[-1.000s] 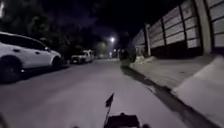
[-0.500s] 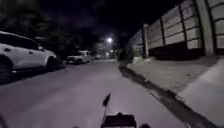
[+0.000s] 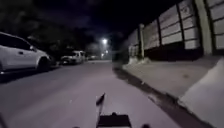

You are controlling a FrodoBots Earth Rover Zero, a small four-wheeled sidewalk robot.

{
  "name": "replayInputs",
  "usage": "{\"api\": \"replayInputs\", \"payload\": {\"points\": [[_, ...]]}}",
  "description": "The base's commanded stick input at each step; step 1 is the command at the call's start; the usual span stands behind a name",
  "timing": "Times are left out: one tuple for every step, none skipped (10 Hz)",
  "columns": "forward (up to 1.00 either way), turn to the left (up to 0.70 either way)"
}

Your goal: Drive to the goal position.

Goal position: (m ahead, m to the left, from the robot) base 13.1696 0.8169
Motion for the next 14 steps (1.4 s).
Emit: {"api": "replayInputs", "payload": {"points": [[0.5, 0.0], [0.5, 0.0], [0.5, 0.0], [0.5, 0.0], [0.5, 0.0], [0.5, 0.0], [0.5, 0.0], [0.5, 0.11], [0.5, 0.5], [0.5, 0.47], [0.5, 0.08], [0.5, 0.0], [0.5, 0.0], [0.5, 0.0]]}}
